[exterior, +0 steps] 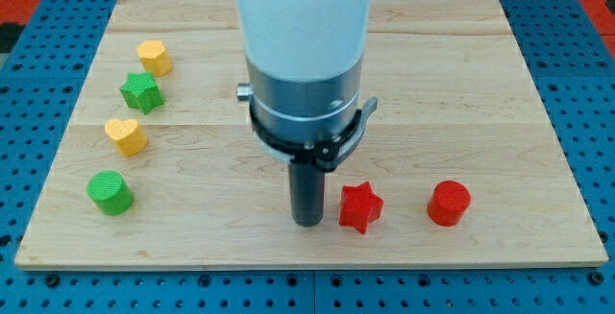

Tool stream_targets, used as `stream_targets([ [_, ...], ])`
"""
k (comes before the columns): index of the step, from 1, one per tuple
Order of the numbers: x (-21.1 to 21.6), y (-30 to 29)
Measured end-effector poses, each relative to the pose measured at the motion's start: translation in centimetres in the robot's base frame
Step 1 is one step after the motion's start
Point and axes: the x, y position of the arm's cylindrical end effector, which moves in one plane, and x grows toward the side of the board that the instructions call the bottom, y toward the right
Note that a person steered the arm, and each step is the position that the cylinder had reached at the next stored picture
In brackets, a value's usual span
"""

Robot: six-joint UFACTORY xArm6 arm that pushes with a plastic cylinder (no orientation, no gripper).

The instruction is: Move yellow heart towards green star

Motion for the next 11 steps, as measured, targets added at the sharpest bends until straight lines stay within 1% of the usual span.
stream_targets([
  [1, -0.1, 4.1],
  [2, -0.2, 9.6],
  [3, -0.1, 9.5],
  [4, -0.1, 8.0],
  [5, -1.1, 6.6],
  [6, -2.5, 2.3],
  [9, -3.6, -8.4],
  [10, -6.1, -10.1],
  [11, -6.1, -15.0],
])
